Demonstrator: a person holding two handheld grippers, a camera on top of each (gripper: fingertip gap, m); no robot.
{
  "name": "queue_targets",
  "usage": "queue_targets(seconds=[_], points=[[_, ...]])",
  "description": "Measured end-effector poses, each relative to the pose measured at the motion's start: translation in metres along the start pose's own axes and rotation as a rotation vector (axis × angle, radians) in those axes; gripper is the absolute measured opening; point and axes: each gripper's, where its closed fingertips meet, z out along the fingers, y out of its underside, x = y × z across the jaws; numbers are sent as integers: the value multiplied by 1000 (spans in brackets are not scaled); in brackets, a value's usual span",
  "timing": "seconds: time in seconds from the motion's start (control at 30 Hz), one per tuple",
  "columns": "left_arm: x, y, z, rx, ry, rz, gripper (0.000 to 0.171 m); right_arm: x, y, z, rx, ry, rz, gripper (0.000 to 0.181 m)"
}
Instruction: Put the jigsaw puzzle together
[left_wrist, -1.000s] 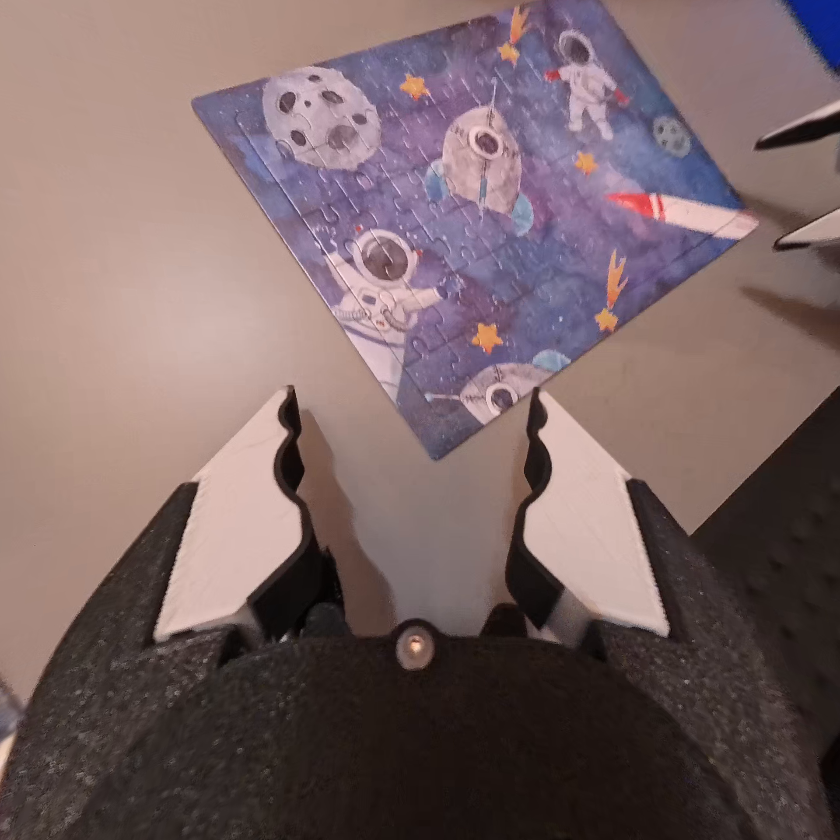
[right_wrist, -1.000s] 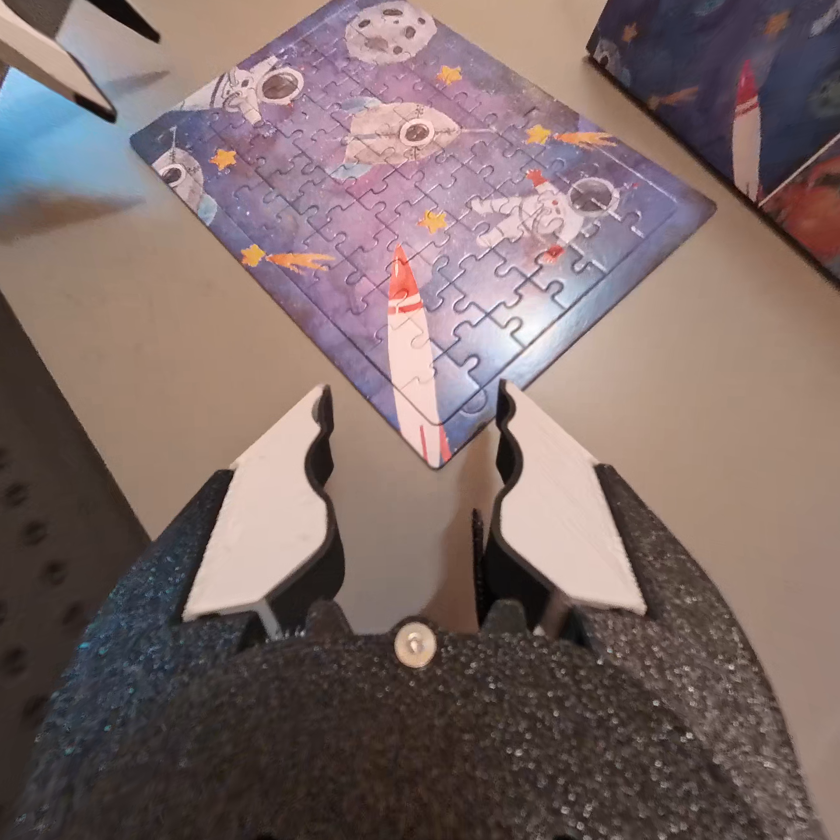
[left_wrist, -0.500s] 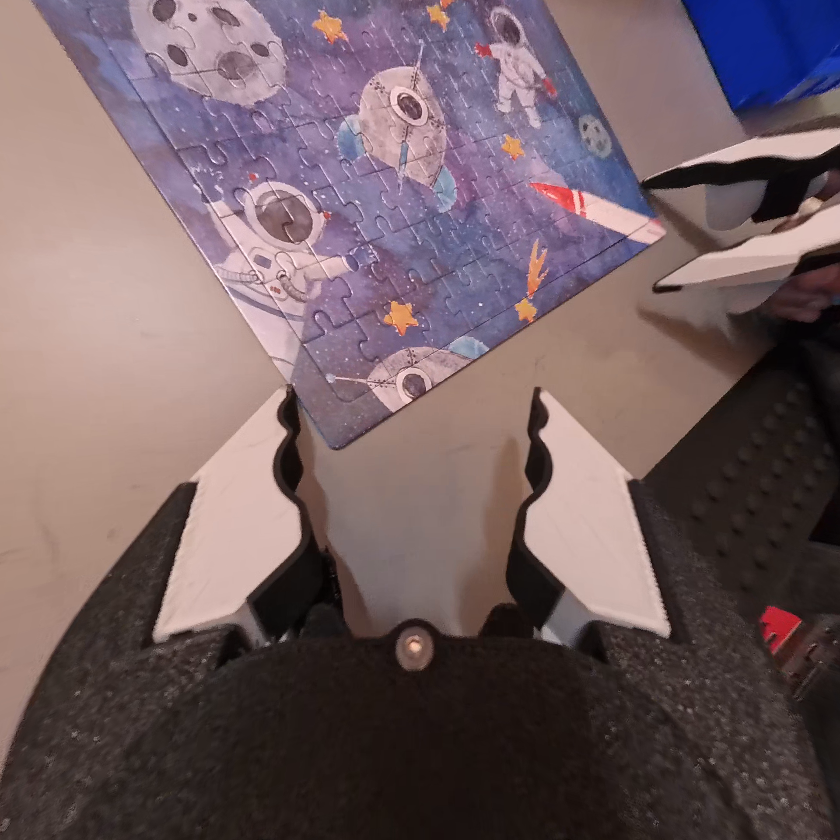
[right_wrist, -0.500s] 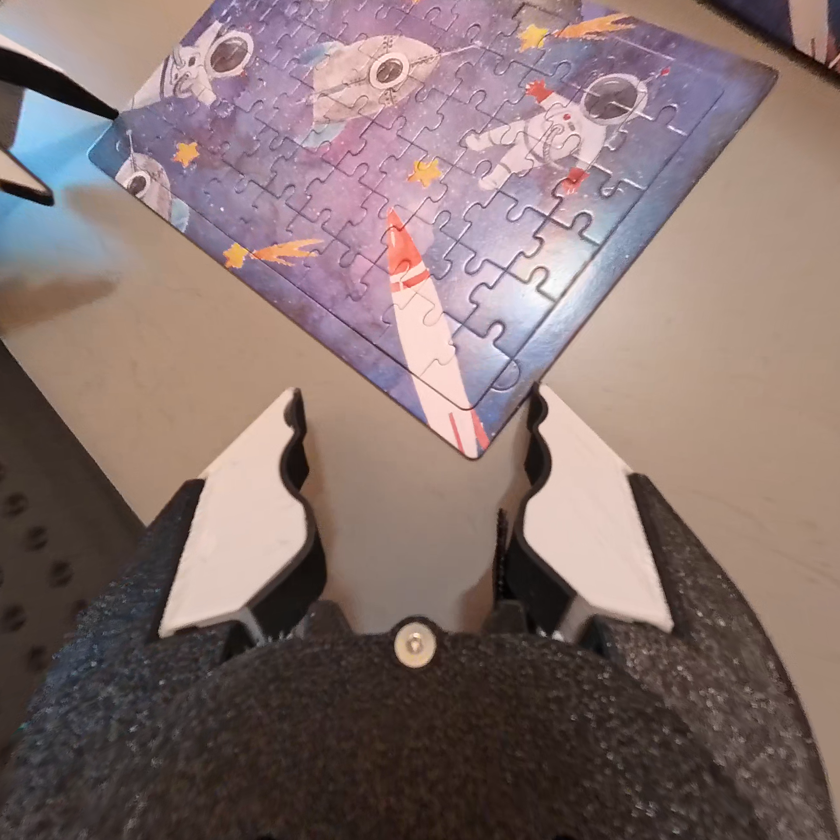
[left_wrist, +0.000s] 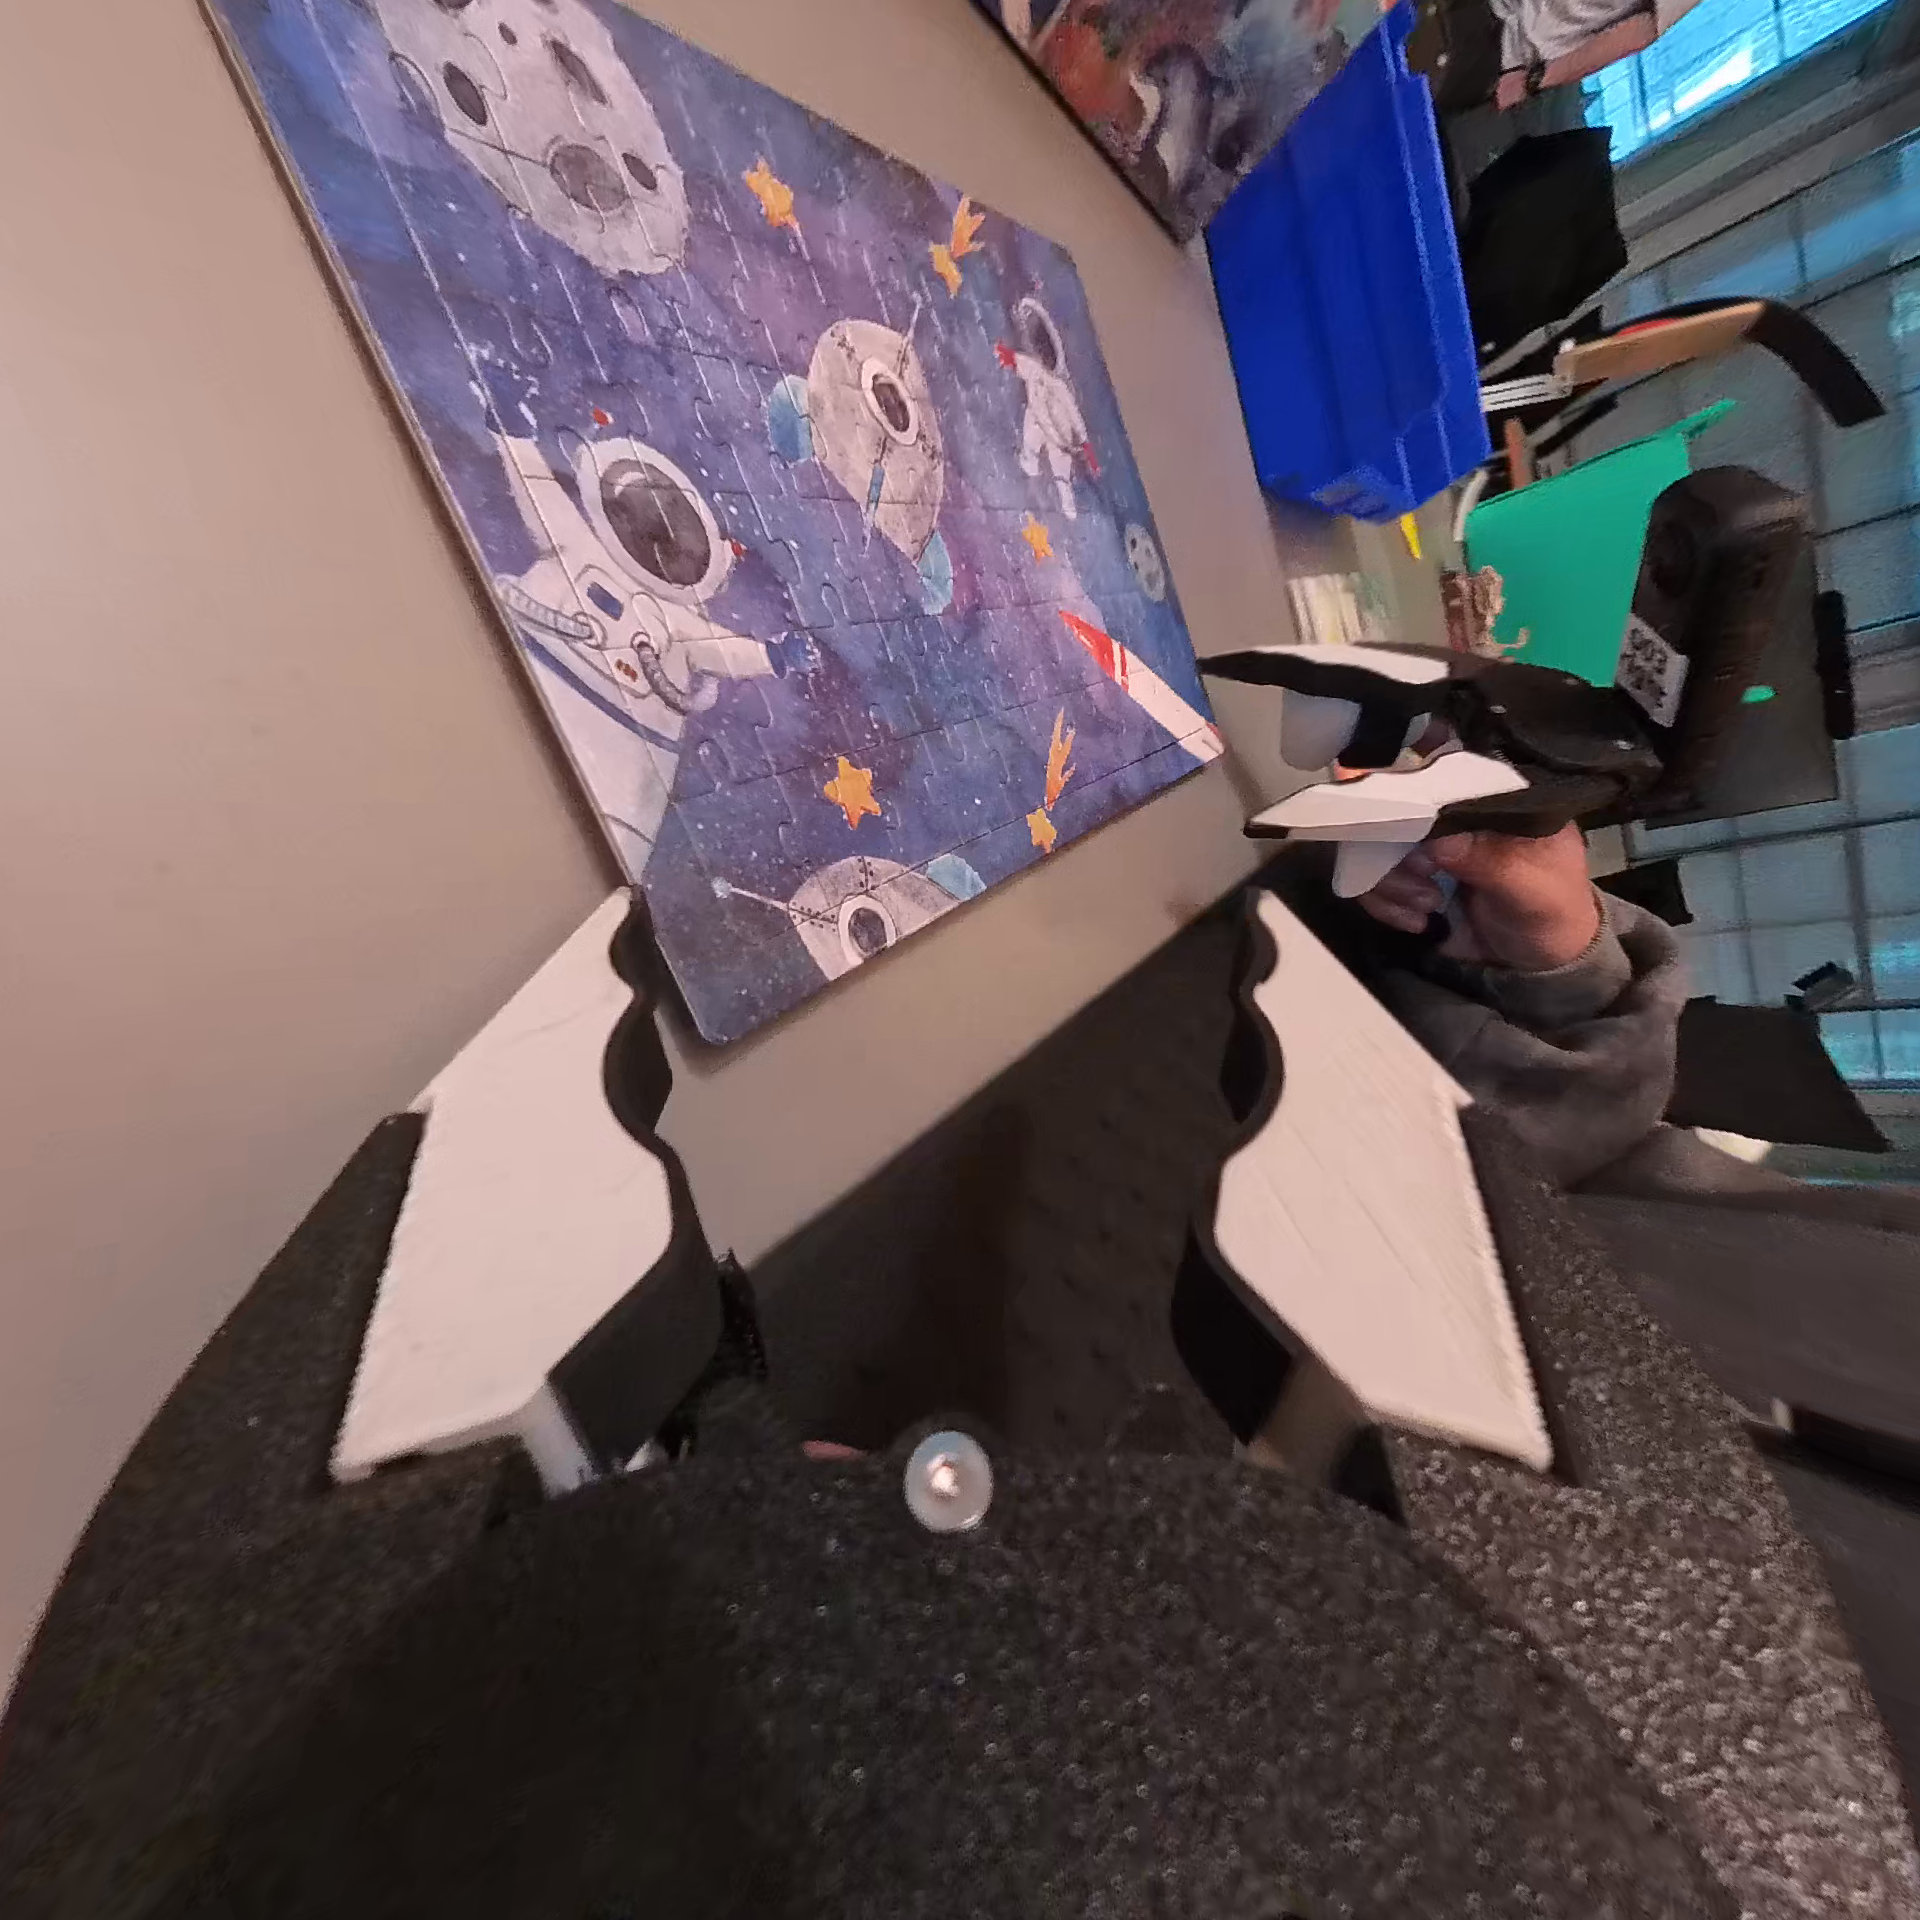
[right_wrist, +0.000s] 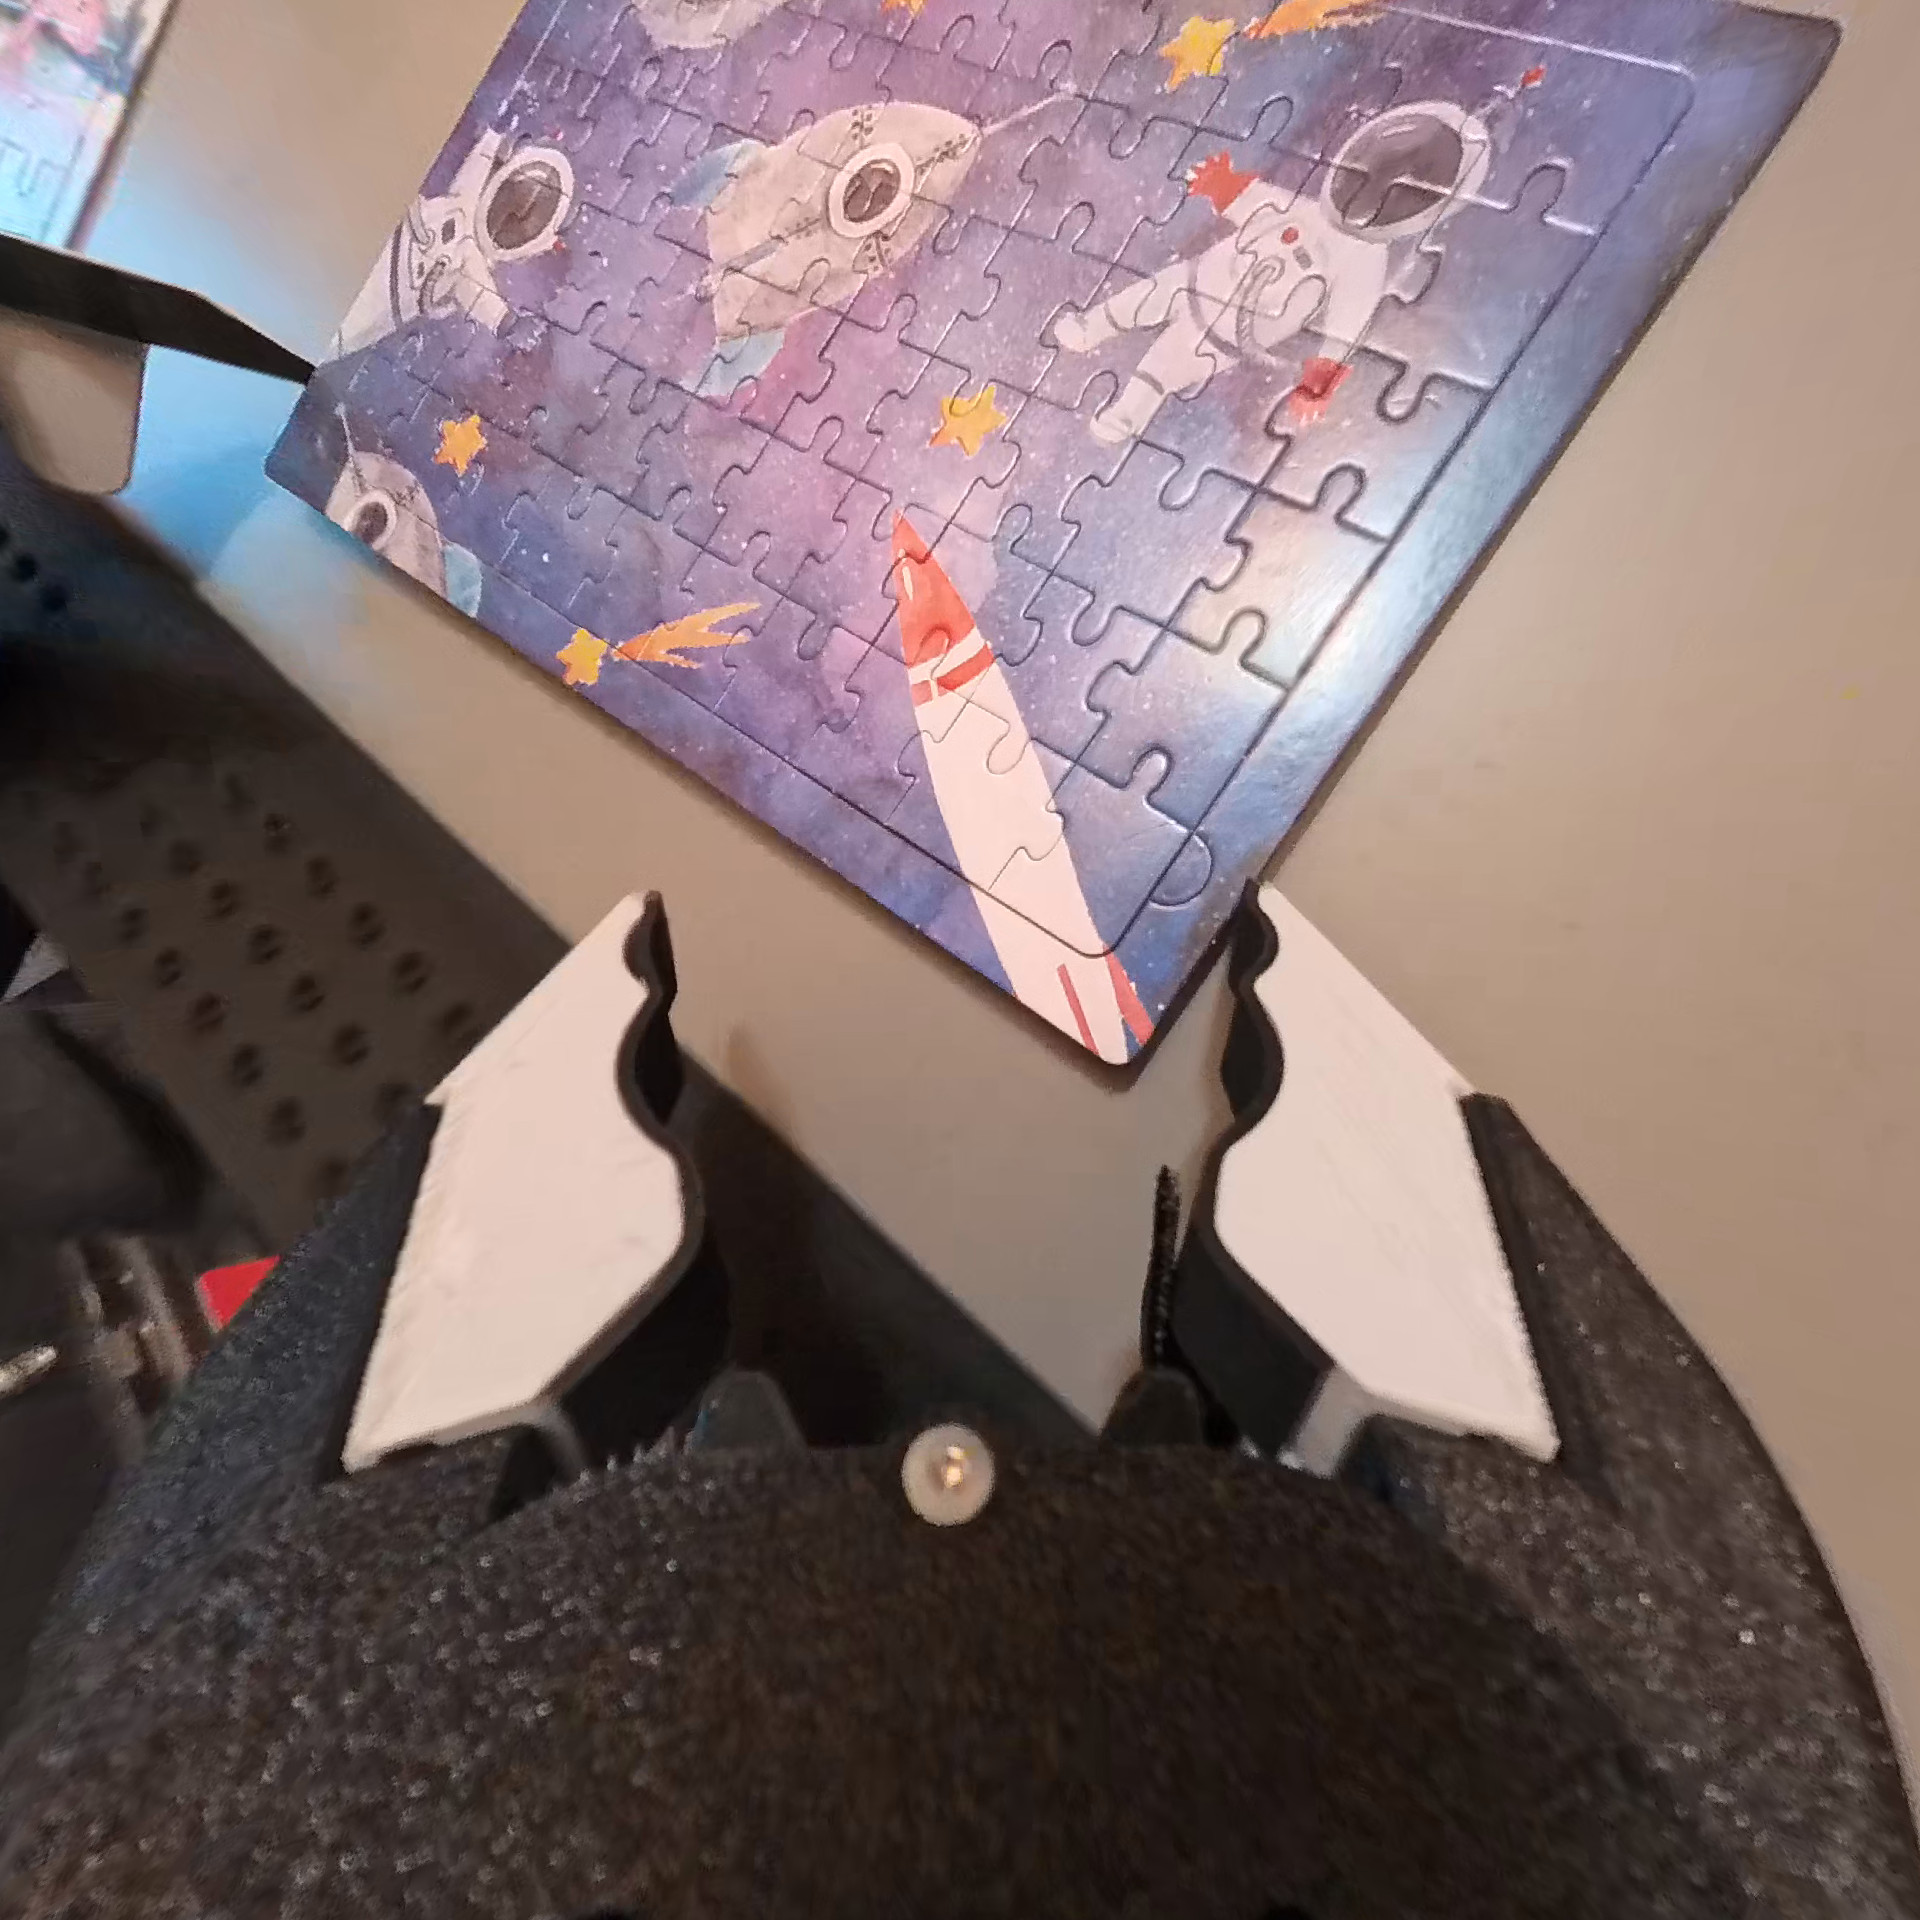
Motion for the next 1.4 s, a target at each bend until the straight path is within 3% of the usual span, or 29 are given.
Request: queue_targets(seconds=[0.23,0.37,0.47,0.6,0.67,0.83,0.93,1.03,1.13,1.4], points=[[35,52,-41,-43,20,-3,103,-44,45,-36,5,-97,116,100],[31,91,-51,-103,-23,19,95,-58,64,-51,34,-126,130,85],[17,83,-55,-72,-27,39,68,-44,60,-56,71,-121,122,58],[-9,52,-45,-70,-37,49,69,-15,49,-45,43,-131,170,58],[-20,48,-37,-120,-40,39,63,-13,51,-36,-30,-213,245,58],[-21,38,-26,-129,66,-127,46,-13,34,-32,6,-429,471,45],[-24,34,-24,-119,94,-174,35,0,33,-29,29,-433,517,19],[-20,26,-26,-69,95,-145,34,-4,20,-45,134,-532,524,8],[-7,21,-27,-24,155,-145,16,-9,9,-73,232,-669,568,8],[43,28,-5,-25,443,-375,3,-12,65,-109,134,-807,768,7]])
